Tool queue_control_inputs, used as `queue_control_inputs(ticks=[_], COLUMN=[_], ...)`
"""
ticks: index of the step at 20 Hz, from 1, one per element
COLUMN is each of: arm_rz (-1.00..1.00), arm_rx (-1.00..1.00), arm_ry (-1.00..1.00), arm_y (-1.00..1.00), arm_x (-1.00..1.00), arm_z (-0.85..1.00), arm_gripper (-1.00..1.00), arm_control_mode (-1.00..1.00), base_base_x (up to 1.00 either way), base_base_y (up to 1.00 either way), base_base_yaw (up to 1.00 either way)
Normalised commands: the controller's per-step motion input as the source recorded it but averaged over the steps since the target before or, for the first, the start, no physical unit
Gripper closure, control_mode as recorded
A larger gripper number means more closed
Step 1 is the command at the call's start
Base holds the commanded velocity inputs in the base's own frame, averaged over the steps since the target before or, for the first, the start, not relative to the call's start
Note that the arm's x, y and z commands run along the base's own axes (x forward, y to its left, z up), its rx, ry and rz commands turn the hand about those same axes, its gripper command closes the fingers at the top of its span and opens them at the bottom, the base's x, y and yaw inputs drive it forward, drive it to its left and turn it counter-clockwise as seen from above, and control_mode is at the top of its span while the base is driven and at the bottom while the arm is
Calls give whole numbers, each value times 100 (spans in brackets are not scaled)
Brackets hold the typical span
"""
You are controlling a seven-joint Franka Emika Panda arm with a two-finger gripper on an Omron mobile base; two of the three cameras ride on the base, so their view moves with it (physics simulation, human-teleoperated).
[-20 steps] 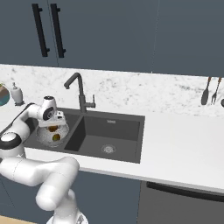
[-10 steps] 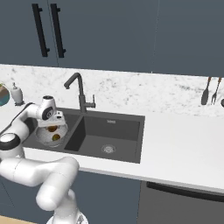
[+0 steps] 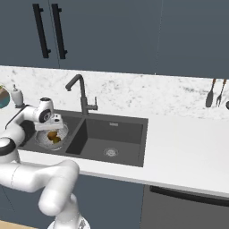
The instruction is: Put the colander in the sink, put the pear, mango in the colander, and turn on the sink faucet and pour water over the colander.
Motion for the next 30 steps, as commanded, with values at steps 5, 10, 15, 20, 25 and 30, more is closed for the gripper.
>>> queue_control_inputs(ticks=[5,10,15,20,25,30], arm_rz=[0,0,0,0,-5,-21], arm_rx=[0,0,-1,0,4,22], arm_ry=[0,0,-10,-10,0,6], arm_y=[8,0,-3,-7,-20,-20], arm_x=[-57,-73,-67,-61,-46,-31], arm_z=[33,42,49,62,60,54], arm_gripper=[-100,-100,-100,-100,-100,-100], arm_control_mode=[-100,-100,-100,-100,-100,-100], base_base_x=[0,0,0,0,0,0], base_base_y=[0,0,0,0,0,0], base_base_yaw=[0,0,0,0,0,0])
